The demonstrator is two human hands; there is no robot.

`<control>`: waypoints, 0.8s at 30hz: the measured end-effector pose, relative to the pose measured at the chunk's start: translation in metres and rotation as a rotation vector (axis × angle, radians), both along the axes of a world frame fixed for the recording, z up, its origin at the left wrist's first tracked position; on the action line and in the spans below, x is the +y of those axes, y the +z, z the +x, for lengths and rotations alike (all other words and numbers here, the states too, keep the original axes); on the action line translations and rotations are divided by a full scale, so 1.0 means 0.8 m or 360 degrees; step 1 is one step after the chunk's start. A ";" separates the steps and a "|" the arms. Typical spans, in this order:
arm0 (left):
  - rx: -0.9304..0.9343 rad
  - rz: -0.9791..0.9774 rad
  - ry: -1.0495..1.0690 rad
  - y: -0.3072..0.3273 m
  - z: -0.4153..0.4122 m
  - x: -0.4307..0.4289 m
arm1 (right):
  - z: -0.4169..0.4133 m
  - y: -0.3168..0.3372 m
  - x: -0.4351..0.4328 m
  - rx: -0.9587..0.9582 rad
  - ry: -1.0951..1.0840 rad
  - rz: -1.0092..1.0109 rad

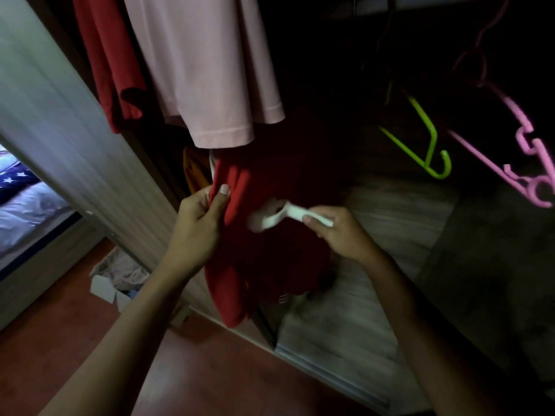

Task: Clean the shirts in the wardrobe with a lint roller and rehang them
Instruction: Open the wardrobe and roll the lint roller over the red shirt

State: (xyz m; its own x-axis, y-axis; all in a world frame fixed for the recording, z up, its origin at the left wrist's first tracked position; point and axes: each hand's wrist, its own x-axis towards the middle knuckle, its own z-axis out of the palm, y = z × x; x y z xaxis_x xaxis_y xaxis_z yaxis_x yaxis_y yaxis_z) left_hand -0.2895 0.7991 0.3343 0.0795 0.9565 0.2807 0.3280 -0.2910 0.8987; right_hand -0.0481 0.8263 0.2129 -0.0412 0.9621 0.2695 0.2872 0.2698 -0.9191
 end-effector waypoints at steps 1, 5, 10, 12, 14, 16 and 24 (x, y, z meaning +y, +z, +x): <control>0.0002 -0.0003 0.0011 0.000 0.001 -0.001 | 0.001 0.019 -0.002 0.0103 -0.0067 0.0077; -0.0030 -0.0028 0.0021 0.003 0.005 -0.004 | -0.014 0.058 -0.015 0.0486 -0.0215 0.0350; -0.0044 -0.0013 0.0011 0.003 0.003 -0.003 | -0.054 -0.009 -0.006 0.0473 -0.0225 0.0189; -0.0060 -0.0007 0.0001 0.003 0.002 -0.002 | -0.063 -0.069 -0.006 0.0402 -0.0192 0.0004; -0.0054 -0.0005 0.0004 0.003 0.001 -0.004 | -0.068 -0.125 -0.016 0.0291 -0.0120 -0.0198; -0.0041 -0.0009 0.0012 0.003 0.002 -0.005 | -0.070 -0.171 -0.025 0.0105 -0.0055 -0.0430; -0.0033 -0.0051 -0.0010 0.001 0.003 -0.004 | -0.057 -0.228 -0.030 -0.0347 -0.0202 -0.0979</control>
